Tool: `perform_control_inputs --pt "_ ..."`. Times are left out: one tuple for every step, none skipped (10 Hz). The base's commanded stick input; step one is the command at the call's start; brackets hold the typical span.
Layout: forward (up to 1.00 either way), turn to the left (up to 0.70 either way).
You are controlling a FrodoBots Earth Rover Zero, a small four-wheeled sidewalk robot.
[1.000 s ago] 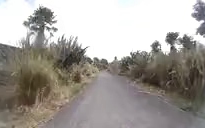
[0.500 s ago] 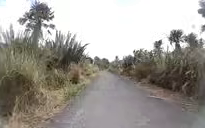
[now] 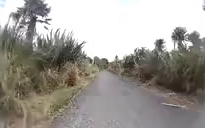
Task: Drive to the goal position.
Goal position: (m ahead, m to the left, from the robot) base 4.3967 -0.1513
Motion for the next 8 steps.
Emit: perform_control_inputs --pt "1.0 -0.11" --pt "1.0 -0.01" --pt "1.0 0.0" --pt "1.0 0.0" --pt "1.0 0.0" --pt "1.0 0.0" --pt "1.0 0.0" --pt "1.0 0.0"
